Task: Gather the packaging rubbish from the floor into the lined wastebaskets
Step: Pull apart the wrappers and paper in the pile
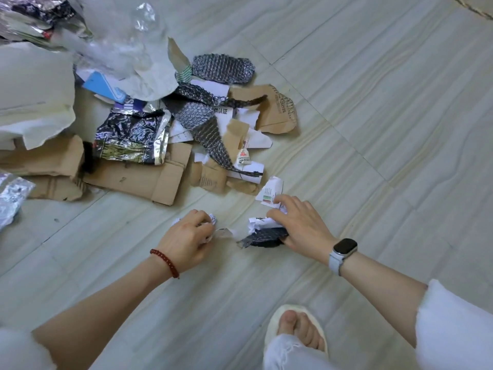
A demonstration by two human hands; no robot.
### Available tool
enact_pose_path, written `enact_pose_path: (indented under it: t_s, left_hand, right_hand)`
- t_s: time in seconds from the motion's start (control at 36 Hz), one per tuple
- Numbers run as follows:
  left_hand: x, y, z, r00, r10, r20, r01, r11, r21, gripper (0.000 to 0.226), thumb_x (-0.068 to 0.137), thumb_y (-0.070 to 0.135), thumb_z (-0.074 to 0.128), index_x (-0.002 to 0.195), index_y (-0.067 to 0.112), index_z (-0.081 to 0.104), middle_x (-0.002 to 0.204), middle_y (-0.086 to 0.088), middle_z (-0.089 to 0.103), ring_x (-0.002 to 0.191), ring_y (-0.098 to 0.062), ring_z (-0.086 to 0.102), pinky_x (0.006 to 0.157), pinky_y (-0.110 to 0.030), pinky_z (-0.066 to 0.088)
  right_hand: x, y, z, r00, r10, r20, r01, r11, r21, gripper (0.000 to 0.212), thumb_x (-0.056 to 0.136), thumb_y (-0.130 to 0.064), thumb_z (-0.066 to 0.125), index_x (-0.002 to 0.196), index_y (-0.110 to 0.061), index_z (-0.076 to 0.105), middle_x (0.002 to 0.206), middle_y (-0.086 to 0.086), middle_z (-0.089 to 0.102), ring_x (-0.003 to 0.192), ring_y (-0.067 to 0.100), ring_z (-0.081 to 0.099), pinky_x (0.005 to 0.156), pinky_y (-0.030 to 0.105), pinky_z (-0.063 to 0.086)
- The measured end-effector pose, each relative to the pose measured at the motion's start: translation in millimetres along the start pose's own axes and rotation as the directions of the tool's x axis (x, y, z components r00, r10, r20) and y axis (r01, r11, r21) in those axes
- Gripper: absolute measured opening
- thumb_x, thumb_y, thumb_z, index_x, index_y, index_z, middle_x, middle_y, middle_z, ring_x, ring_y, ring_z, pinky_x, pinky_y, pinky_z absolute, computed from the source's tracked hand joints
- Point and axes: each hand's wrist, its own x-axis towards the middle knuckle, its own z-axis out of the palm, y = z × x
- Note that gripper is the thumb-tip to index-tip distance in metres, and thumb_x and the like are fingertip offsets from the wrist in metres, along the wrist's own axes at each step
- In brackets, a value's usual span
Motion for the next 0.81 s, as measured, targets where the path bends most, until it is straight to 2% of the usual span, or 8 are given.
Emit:
enact_pose_path:
  t_s: [0.11, 0.22, 0.31, 0.36, 0.44, 0.58, 0.67, 0.81]
  left_hand:
    - [2, -1, -17, 0.995, -0.103, -0.006, 0.103, 0.995, -0.007, 0.028, 0.079, 0.031, 0.043, 0.06, 0.011, 0.048, 0.068, -0.003, 0.055, 0.054, -0.022, 0.053, 0.052, -0.017, 0.038]
    - [-1, -2, -30, 0.985, -0.17, -0.028, 0.169, 0.986, -0.006, 0.015, 0.073, 0.031, 0.042, 0.069, 0.018, 0.047, 0.064, 0.0, 0.052, 0.05, -0.023, 0.051, 0.045, -0.025, 0.041]
    - [-7, 3, -41, 0.973, -0.226, -0.041, 0.225, 0.974, -0.016, 0.008, 0.074, 0.034, 0.039, 0.076, 0.026, 0.037, 0.067, 0.0, 0.05, 0.054, -0.021, 0.046, 0.048, -0.024, 0.039]
    - [-15, 9, -52, 0.965, -0.256, -0.065, 0.255, 0.967, -0.015, 0.007, 0.074, 0.033, 0.037, 0.076, 0.027, 0.035, 0.067, 0.005, 0.046, 0.056, -0.017, 0.042, 0.047, -0.021, 0.034]
    - [-36, 20, -72, 0.942, -0.311, -0.127, 0.31, 0.95, -0.026, 0.006, 0.074, 0.032, 0.035, 0.076, 0.027, 0.035, 0.068, 0.006, 0.045, 0.056, -0.018, 0.043, 0.049, -0.024, 0.037]
    - [-72, 29, -99, 0.904, -0.395, -0.162, 0.405, 0.913, 0.036, 0.008, 0.077, 0.025, 0.043, 0.075, 0.027, 0.036, 0.068, 0.005, 0.046, 0.056, -0.017, 0.043, 0.046, -0.03, 0.041]
    - [-71, 27, -101, 0.903, -0.419, -0.1, 0.425, 0.903, 0.056, 0.02, 0.074, 0.013, 0.052, 0.076, 0.027, 0.038, 0.07, 0.007, 0.046, 0.058, -0.015, 0.042, 0.047, -0.029, 0.043]
    - [-39, 19, -89, 0.905, -0.423, -0.056, 0.426, 0.899, 0.1, 0.009, 0.079, -0.001, 0.059, 0.083, 0.006, 0.056, 0.075, -0.007, 0.053, 0.064, -0.024, 0.045, 0.047, -0.023, 0.031]
  right_hand:
    - [11, 6, -11, 0.999, 0.035, -0.013, -0.035, 0.999, 0.034, 0.041, 0.059, -0.014, 0.072, 0.097, -0.022, 0.058, 0.147, 0.014, 0.035, 0.091, 0.032, 0.056, 0.065, 0.033, 0.036]
    - [26, 7, -12, 0.996, 0.068, 0.061, -0.067, 0.998, -0.013, 0.038, 0.076, -0.018, 0.061, 0.113, -0.022, 0.053, 0.154, 0.003, 0.019, 0.11, 0.03, 0.042, 0.078, 0.036, 0.032]
    - [27, -3, -12, 0.996, 0.076, 0.037, -0.075, 0.997, -0.029, 0.04, 0.058, -0.013, 0.074, 0.096, -0.017, 0.06, 0.115, 0.003, 0.058, 0.088, 0.032, 0.055, 0.066, 0.035, 0.038]
    - [25, -13, -9, 0.998, 0.064, 0.017, -0.063, 0.994, -0.088, 0.046, 0.041, -0.013, 0.081, 0.081, -0.018, 0.06, 0.082, 0.001, 0.062, 0.067, 0.029, 0.057, 0.053, 0.032, 0.04]
    - [24, -26, -9, 0.996, 0.082, -0.018, -0.084, 0.988, -0.127, 0.055, 0.032, -0.019, 0.085, 0.08, -0.019, 0.058, 0.072, -0.001, 0.059, 0.063, 0.026, 0.057, 0.051, 0.029, 0.042]
    - [24, -34, -16, 0.982, 0.185, 0.024, -0.185, 0.983, -0.003, 0.062, 0.043, -0.011, 0.083, 0.098, -0.017, 0.056, 0.114, 0.016, 0.056, 0.077, 0.036, 0.06, 0.053, 0.034, 0.045]
    - [27, -33, -13, 0.97, 0.24, 0.019, -0.241, 0.967, 0.082, 0.058, 0.075, -0.01, 0.065, 0.127, -0.019, 0.042, 0.149, 0.014, 0.021, 0.102, 0.036, 0.051, 0.068, 0.037, 0.044]
    - [35, -30, -5, 0.949, 0.31, 0.052, -0.313, 0.926, 0.211, 0.073, 0.086, -0.014, 0.059, 0.145, -0.019, 0.016, 0.15, 0.007, 0.017, 0.124, 0.035, 0.036, 0.091, 0.041, 0.04]
